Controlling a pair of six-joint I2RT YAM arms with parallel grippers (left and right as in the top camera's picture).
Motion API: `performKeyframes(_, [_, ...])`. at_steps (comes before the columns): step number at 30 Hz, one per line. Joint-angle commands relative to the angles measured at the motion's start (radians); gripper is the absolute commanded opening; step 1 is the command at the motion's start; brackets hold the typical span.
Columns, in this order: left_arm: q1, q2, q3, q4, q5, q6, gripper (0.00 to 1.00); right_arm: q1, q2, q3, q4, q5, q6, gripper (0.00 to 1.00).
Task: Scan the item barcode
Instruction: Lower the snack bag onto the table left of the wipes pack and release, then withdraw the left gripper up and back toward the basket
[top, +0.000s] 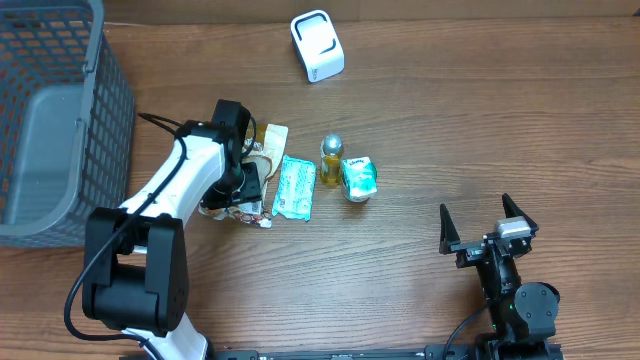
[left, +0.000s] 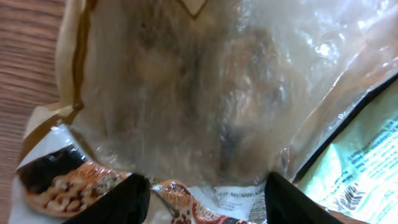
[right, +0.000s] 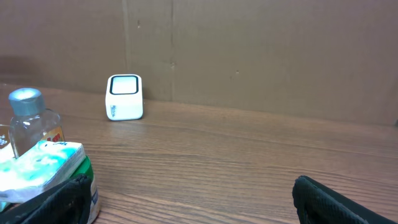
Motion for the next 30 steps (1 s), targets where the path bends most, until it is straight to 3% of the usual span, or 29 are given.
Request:
performKeyframes(1, [0.004,0.007,-0.039,0.01,-0.014,0.008,0.56,-0.003,-0.008,-0.01,0.002,0.005,-0.001,1.0])
performKeyframes(10, [0.005,0.0,0.077,-0.044,-0.014,0.008,0.67,-0.003,-0.008,-0.01,0.002,0.005,-0.001,1.0])
performKeyframes(21, [0.007,-0.001,0.539,-0.321,-0.016,0.081,0.7,-0.003,-0.008,-0.01,0.002,0.005,-0.001,1.0])
performKeyframes(30, [0.087,-0.001,0.875,-0.485,0.004,0.09,0.85,-0.003,-0.008,-0.01,0.002,0.005,-0.001,1.0])
